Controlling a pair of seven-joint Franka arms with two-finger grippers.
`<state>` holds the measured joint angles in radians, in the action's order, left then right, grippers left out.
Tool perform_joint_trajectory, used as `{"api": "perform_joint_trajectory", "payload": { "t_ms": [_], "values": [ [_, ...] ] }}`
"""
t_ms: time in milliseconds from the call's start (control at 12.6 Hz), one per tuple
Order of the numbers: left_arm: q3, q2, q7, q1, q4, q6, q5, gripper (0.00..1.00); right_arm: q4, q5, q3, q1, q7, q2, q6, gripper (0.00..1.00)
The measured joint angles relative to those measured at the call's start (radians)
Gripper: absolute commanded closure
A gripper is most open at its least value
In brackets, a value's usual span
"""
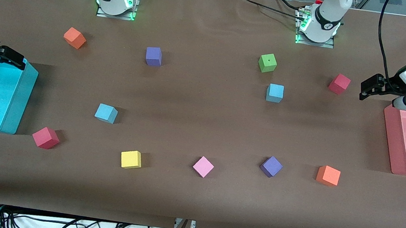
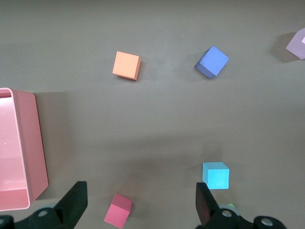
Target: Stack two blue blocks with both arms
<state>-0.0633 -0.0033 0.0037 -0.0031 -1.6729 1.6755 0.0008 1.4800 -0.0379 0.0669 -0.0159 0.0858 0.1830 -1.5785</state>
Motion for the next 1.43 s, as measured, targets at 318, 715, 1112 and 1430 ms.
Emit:
{"api": "perform_joint_trajectory", "payload": {
  "t_ms": [318, 715, 1112, 1430],
  "values": [
    [-0.024, 0.000, 0.001, -0.002, 0.001, -0.002, 0.014, 0.00, 0.004, 0.034, -0.004, -0.009, -0.027, 0.154, -0.051, 0.01],
    [-0.047, 0.004, 0.001, -0.002, 0.000, -0.007, 0.023, 0.00, 0.004, 0.061, -0.015, -0.152, -0.283, 0.308, -0.161, 0.01],
    [-0.069, 0.089, 0.001, -0.003, -0.001, 0.031, 0.024, 0.00, 0.112, 0.063, -0.016, -0.227, -0.326, 0.419, -0.434, 0.01],
    [-0.084, 0.119, 0.001, -0.010, 0.002, 0.055, 0.024, 0.00, 0.239, 0.063, -0.009, -0.222, -0.326, 0.427, -0.575, 0.01]
  ]
}}
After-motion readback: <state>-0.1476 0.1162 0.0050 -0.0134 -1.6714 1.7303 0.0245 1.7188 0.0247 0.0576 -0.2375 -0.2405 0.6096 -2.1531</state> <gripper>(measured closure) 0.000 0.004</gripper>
